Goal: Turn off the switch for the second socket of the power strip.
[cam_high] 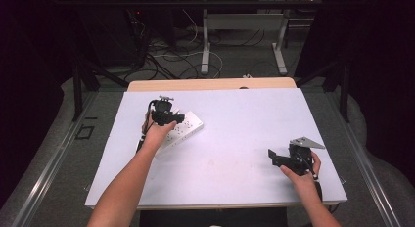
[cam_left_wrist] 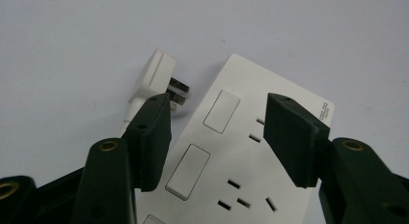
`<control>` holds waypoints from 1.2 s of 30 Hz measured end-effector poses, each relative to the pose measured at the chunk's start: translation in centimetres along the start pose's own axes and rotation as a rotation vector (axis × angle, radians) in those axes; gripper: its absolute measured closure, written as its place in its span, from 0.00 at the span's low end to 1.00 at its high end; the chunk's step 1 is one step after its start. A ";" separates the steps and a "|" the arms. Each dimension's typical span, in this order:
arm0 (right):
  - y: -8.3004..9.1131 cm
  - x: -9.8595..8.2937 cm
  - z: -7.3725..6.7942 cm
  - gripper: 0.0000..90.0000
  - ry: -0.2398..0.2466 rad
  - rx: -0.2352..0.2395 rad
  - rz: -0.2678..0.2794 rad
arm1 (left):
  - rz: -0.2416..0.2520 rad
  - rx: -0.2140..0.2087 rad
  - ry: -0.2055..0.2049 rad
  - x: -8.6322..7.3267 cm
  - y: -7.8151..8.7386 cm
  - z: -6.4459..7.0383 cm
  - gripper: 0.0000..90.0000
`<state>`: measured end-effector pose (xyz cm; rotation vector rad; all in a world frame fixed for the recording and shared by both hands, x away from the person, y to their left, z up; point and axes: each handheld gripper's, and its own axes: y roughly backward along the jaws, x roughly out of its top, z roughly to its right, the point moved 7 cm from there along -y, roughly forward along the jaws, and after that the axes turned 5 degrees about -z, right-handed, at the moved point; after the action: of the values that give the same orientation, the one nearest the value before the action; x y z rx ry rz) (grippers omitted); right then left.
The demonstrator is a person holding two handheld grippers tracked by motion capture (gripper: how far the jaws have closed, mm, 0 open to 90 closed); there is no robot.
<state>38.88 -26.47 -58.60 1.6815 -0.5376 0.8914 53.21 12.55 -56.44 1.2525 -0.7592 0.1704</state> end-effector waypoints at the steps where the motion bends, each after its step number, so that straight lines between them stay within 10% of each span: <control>1: 0.0 0.0 0.0 0.13 0.002 0.000 0.000 | 0.007 0.002 -0.005 0.0 0.0 0.0 0.45; 26: 0.3 0.1 0.0 0.13 0.000 0.001 0.009 | 0.016 0.023 -0.027 -0.2 2.0 -0.5 0.32; 36: 0.3 0.1 0.1 0.13 0.001 0.001 0.011 | 0.025 0.019 0.023 -0.1 3.1 -0.5 0.18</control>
<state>38.75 -26.60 -58.31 1.6806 -0.5458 0.9008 51.79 14.12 -54.04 1.2577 -0.7558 0.2127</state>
